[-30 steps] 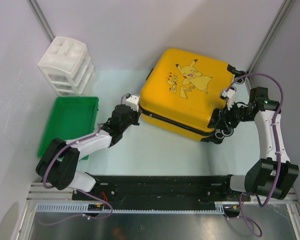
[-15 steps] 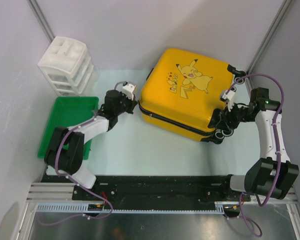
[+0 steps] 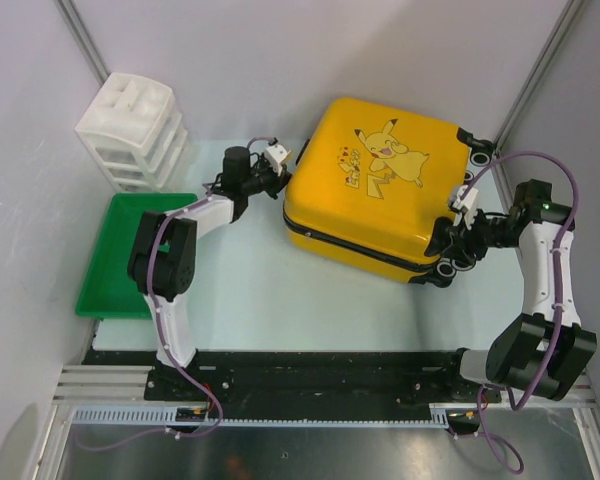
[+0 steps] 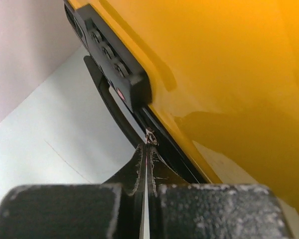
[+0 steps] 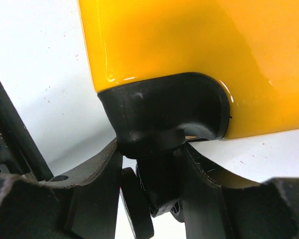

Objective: Open, take out, and arrange the luggage

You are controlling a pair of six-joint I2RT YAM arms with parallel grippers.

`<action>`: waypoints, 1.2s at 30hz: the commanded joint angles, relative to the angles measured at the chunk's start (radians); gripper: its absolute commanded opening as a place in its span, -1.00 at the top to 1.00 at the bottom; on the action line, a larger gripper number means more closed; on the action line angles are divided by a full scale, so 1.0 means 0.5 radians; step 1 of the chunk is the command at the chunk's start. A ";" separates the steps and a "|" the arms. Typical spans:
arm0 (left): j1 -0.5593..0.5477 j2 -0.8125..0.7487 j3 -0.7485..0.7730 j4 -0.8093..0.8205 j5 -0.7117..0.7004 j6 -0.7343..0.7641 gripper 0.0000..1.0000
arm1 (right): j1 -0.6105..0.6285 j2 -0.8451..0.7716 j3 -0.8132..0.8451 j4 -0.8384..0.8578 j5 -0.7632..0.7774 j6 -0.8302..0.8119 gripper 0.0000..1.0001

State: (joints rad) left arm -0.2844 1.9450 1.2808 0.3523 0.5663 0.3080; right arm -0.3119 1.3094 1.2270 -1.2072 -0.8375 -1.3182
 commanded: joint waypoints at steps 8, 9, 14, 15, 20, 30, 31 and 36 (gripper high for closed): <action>-0.112 -0.057 0.225 0.394 0.383 0.065 1.00 | -0.143 -0.045 0.040 0.117 0.466 -0.046 -0.22; -0.131 -0.091 0.176 0.394 0.410 0.074 1.00 | -0.143 -0.063 0.065 0.101 0.454 0.064 -0.54; -0.207 -0.233 -0.064 0.403 0.411 0.071 1.00 | -0.143 -0.238 0.098 -0.006 0.335 0.228 -0.99; -0.213 -0.260 -0.083 0.400 0.398 0.074 1.00 | -0.143 -0.262 0.105 -0.034 0.304 0.286 -0.99; -0.278 -0.343 -0.178 0.400 0.401 0.077 1.00 | -0.091 -0.379 0.251 -0.102 -0.049 0.592 -0.99; -0.581 -0.494 -0.365 0.397 0.435 -0.042 0.99 | 0.519 -0.199 0.292 1.487 0.407 2.210 -0.93; -0.600 -0.503 -0.392 0.400 0.435 -0.055 1.00 | 0.562 -0.128 0.307 1.585 0.475 2.231 -0.93; -0.490 -0.607 -0.347 0.360 0.263 -0.437 0.01 | 0.599 0.032 0.488 1.513 0.858 2.274 -0.94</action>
State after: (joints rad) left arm -0.6083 1.6897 1.1088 0.6056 0.6960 0.2504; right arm -0.0055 1.2984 1.3785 -0.5495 -0.6052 -0.3019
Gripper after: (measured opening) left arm 0.316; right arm 0.969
